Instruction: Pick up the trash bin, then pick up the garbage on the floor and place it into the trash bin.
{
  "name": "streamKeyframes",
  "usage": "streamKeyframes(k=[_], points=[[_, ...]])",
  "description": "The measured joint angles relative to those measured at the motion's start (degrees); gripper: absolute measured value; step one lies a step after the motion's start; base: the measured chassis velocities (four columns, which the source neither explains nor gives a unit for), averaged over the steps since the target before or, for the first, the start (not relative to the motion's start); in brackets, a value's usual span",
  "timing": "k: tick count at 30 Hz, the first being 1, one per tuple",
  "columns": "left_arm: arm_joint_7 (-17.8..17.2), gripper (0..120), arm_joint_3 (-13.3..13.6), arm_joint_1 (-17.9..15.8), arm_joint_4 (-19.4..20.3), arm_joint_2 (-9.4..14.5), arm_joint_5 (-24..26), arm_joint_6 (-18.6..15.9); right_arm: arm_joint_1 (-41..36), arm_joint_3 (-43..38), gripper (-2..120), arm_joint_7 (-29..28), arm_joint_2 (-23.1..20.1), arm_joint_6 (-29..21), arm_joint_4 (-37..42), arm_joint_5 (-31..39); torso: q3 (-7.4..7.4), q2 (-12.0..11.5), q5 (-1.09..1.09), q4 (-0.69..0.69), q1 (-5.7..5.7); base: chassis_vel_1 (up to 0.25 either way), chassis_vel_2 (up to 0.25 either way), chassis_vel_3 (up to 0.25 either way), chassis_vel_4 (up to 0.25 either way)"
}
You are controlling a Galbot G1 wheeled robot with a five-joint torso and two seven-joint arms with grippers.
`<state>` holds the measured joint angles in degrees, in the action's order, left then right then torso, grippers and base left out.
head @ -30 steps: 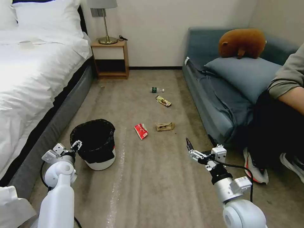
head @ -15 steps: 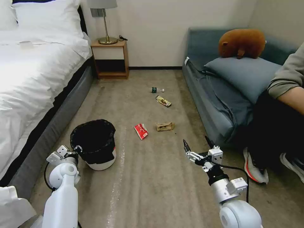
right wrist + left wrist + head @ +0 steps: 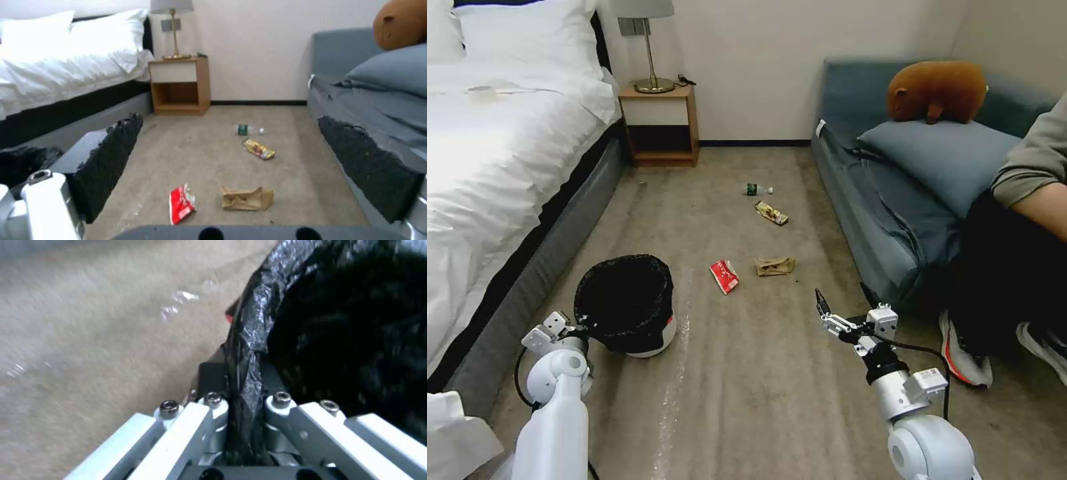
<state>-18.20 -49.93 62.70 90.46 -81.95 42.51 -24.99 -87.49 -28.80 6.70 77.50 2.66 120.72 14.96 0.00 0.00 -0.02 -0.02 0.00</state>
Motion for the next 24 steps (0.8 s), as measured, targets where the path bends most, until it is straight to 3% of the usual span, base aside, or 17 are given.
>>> streamKeyframes(k=[1, 2, 4, 8, 11, 12, 14, 15, 20, 24], points=[[0.2, 5, -0.5, 1.6, 2.5, -0.1, -1.0, -0.2, 0.0, -0.3, 100, 0.5, 0.1, 0.6, -0.3, 0.2, 0.0, 0.0, 0.0, 0.01, 0.0, 0.0, 0.0, 0.0, 0.0], [0.2, 5, -0.5, 1.6, 2.5, -0.1, -1.0, -0.2, 0.0, -0.3, 100, 0.5, 0.1, 0.6, -0.3, 0.2, 0.0, 0.0, 0.0, 0.01, 0.0, 0.0, 0.0, 0.0, 0.0], [0.7, 5, -1.3, 4.9, 7.7, -0.3, -2.2, -0.8, 0.1, -0.6, 100, 0.8, 0.4, 2.4, -1.4, 0.6, 0.0, 0.0, 0.02, 0.01, 0.0, 0.0, 0.0, 0.0, 0.0], [1.4, 5, -1.9, 7.6, 12.3, -0.3, -3.7, -1.7, 0.9, -0.5, 100, 0.0, 0.9, 4.9, -2.9, -0.9, 0.0, 0.0, 0.01, 0.0, 0.0, 0.0, 0.0, 0.0, 0.0], [2.5, 4, -3.6, 14.3, 21.2, 0.2, -5.5, -4.3, 3.2, -0.1, 100, -2.5, 1.5, 8.0, -5.5, -2.7, 0.0, 0.0, 0.02, 0.02, 0.0, 0.0, 0.0, 0.0, 0.0], [2.5, 4, -3.6, 14.3, 21.2, 0.2, -5.5, -4.3, 3.2, -0.1, 100, -2.5, 1.5, 8.0, -5.5, -2.7, 0.0, 0.0, 0.02, 0.02, 0.0, 0.0, 0.0, 0.0, 0.0], [2.4, 4, -4.5, 18.5, 26.1, 0.3, -5.5, -6.0, 4.1, -0.2, 100, -1.5, 1.7, 9.8, -6.7, -3.9, 0.0, 0.0, 0.02, 0.02, 0.0, 0.0, 0.0, 0.0, 0.0], [2.4, 4, -4.5, 18.5, 26.1, 0.3, -5.5, -6.0, 4.1, -0.2, 100, -1.5, 1.7, 9.8, -6.7, -3.9, 0.0, 0.0, 0.02, 0.02, 0.0, 0.0, 0.0, 0.0, 0.0], [3.4, 4, -5.0, 23.6, 33.6, -0.1, -7.6, -7.0, 4.8, -0.7, 100, 0.1, 2.3, 14.1, -9.6, -6.6, 0.0, 0.0, 0.03, 0.03, 0.0, 0.0, 0.0, 0.0, 0.0], [5.0, 4, -3.4, 23.9, 35.3, -0.1, -10.4, -6.0, 3.5, -2.4, 100, -0.7, 3.3, 15.8, -10.0, -7.8, 0.0, 0.0, 0.02, 0.01, 0.0, 0.0, 0.0, 0.0, 0.0]])
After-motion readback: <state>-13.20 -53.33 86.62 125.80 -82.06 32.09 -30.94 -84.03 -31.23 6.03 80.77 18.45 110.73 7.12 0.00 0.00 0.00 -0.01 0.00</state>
